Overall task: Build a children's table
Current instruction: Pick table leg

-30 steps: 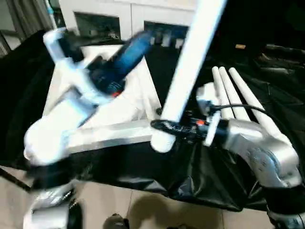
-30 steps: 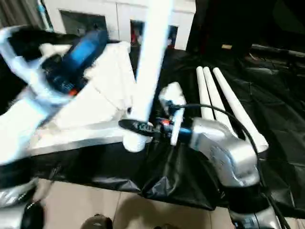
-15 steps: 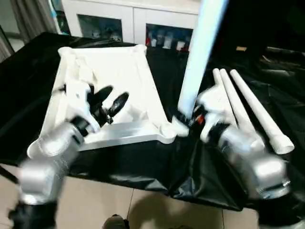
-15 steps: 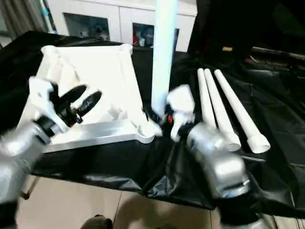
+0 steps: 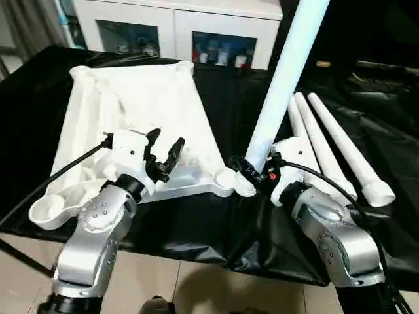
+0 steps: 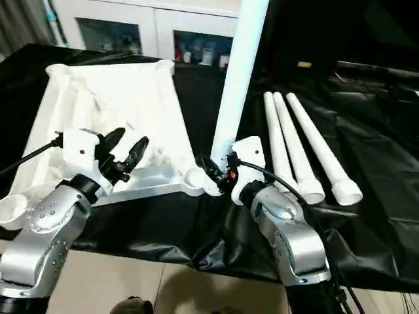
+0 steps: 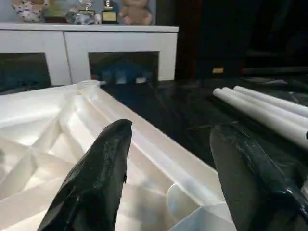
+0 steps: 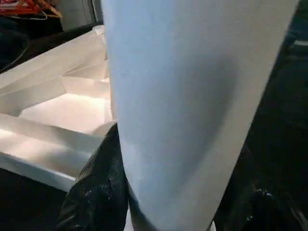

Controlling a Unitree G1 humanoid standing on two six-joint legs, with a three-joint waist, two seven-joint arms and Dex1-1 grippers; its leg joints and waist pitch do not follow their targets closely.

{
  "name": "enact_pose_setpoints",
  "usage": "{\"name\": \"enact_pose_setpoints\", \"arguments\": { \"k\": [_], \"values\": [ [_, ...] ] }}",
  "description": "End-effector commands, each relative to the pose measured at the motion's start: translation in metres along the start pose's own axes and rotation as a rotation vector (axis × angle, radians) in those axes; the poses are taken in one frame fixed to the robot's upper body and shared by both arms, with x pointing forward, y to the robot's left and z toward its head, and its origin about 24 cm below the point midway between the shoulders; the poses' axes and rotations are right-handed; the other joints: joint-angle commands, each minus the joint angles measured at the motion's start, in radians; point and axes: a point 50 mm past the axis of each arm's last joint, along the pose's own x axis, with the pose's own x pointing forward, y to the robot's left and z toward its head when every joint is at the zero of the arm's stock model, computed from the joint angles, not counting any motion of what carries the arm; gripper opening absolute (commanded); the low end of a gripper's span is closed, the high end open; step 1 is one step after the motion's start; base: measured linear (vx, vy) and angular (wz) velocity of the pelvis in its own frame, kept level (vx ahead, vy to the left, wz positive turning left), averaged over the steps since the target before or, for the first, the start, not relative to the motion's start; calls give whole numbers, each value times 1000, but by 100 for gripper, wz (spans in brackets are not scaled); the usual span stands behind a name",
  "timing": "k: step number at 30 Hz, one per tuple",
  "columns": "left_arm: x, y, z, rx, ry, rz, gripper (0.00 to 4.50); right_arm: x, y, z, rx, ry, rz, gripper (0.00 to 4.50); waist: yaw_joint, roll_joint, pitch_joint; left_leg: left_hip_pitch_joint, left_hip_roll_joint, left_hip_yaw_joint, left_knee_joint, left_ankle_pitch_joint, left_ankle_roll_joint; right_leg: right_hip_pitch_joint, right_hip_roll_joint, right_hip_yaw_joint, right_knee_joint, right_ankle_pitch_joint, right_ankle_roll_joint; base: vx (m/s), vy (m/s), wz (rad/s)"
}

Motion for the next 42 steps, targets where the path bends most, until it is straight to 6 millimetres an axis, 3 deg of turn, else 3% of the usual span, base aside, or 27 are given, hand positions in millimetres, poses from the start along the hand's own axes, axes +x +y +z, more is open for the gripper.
{"name": "enact_pose_setpoints", "arguments": {
  "k": [1,3,5,8,9,10,13,14,16,18,21,22,23,24,25,26,27,28,29,31,32,33,34,35,37,41,42],
  "values": [
    [-5,2,0,22,-9,13,294,-1,1,12,-23,-53,-8,186,-4,0,-48,28,42,-24,-80,-363,-8,36,-105,65,-116,-435,-34,0,0,0],
    [-11,4,-6,27,12,33,294,-1,3,15,-3,-73,-8,186,-6,-1,-49,22,41,-25,-86,-332,0,47,-107,65,-114,-424,-30,0,0,0],
    [-17,7,-11,36,30,78,294,-2,5,13,13,-78,-2,186,-5,-1,-54,31,44,-22,-86,-322,9,51,-100,64,-108,-376,-41,0,0,0],
    [-25,5,-10,9,27,108,294,-4,9,7,9,-62,24,186,-6,-3,-52,40,41,-14,-88,-317,38,63,-90,58,-115,-337,-85,34,6,1],
    [-26,3,-10,6,24,104,294,-5,10,7,10,-60,29,186,1,3,-58,40,40,-11,-87,-280,51,68,-92,60,-113,-288,-98,54,12,2],
    [-27,3,-10,6,22,103,294,-5,10,6,10,-61,30,186,2,3,-59,36,45,-13,-86,-227,58,62,-93,63,-102,-194,-109,57,16,5],
    [-25,4,-9,3,20,107,294,-6,10,8,13,-73,24,186,-1,3,-63,32,46,-16,-83,-186,65,67,-94,62,-86,-70,-130,36,11,3],
    [-24,3,-9,7,17,97,294,-6,9,9,23,-81,19,186,1,7,-68,24,45,-18,-78,-136,65,67,-99,65,-77,3,-134,0,0,0],
    [-22,2,-10,32,25,78,294,-6,8,7,35,-88,4,186,0,10,-66,29,44,-17,-80,-185,57,71,-98,63,-80,-11,-143,0,0,0],
    [-21,1,-9,27,21,57,294,-6,9,7,35,-90,-9,186,-1,13,-61,24,45,-18,-80,-173,50,67,-102,67,-80,-12,-138,0,0,0],
    [-21,4,-9,17,21,71,294,-8,12,9,50,-99,-4,186,-6,18,-53,36,44,-16,-86,-273,25,70,-95,62,-95,-144,-138,0,0,0],
    [-21,4,-10,21,22,69,294,-8,14,8,50,-90,4,186,-5,35,-59,98,59,16,-72,-304,-23,33,-58,92,-113,-197,-113,0,0,0],
    [-21,4,-10,21,21,68,294,-9,15,8,45,-92,12,186,-6,22,-47,118,62,16,-80,-354,-60,26,-36,87,-101,-226,-111,0,0,0],
    [-21,3,-9,14,17,64,294,-9,16,9,40,-92,14,186,-3,5,-21,120,48,21,-84,-457,-77,17,-30,80,-113,-335,-108,-7,9,-36],
    [-21,2,-9,10,14,61,294,-10,16,9,35,-92,15,186,-5,3,-17,113,38,28,-81,-461,-75,17,-38,94,-123,-371,-102,1,15,-40],
    [-21,2,-9,14,15,62,294,-9,15,9,31,-86,13,186,3,-6,-38,42,28,1,-92,-316,-27,76,-87,105,-104,-326,-72,1,15,-40],
    [-21,2,-9,18,16,63,294,-9,15,8,27,-80,11,186,1,-2,-47,37,35,-9,-83,-207,-3,63,-99,114,-95,-219,-55,10,7,-18],
    [-22,2,-8,16,13,69,294,-9,14,8,21,-75,12,186,-7,-4,-53,29,38,-15,-80,-140,6,66,-97,109,-78,-103,-64,0,0,0],
    [-22,2,-8,16,13,69,294,-9,14,8,21,-75,12,186,-9,-2,-54,32,37,-15,-78,-141,7,62,-94,106,-78,-83,-70,0,0,0],
    [-25,4,-7,17,13,87,294,-7,12,8,3,-71,18,186,-15,-6,-65,26,33,-14,-65,-69,24,62,-88,110,-60,84,-93,0,0,0],
    [-26,5,-7,23,16,92,294,-7,12,8,-1,-70,21,186,-17,-13,-60,29,34,-13,-67,-108,32,60,-83,105,-59,85,-110,0,0,0],
    [-26,5,-7,27,15,91,294,-6,13,8,-6,-69,26,186,-19,-6,-55,35,33,-9,-70,-184,33,61,-78,100,-68,-6,-129,0,0,0],
    [-28,5,-7,27,20,90,294,-5,13,8,-15,-67,34,186,-22,-13,-47,37,28,-3,-73,-240,38,66,-73,98,-83,-121,-140,0,0,0],
    [-29,5,-7,22,24,89,294,-4,13,8,-18,-66,38,186,-22,-13,-44,33,29,-4,-73,-229,41,63,-78,101,-85,-141,-141,0,0,0],
    [-32,5,-10,18,50,38,294,-2,13,11,-14,-75,55,186,-19,-17,-48,31,37,-8,-72,-156,45,53,-85,104,-74,-70,-127,0,0,0],
    [-34,-1,-14,36,83,-175,329,1,14,14,-3,-84,97,186,-21,-23,-53,20,37,-11,-58,4,65,39,-86,106,-44,207,-131,0,0,0],
    [-34,-2,-16,52,107,-234,329,2,14,15,-1,-84,109,186,-19,-21,-49,23,35,-12,-60,-30,67,34,-87,104,-49,169,-132,0,0,0]
  ]
}}
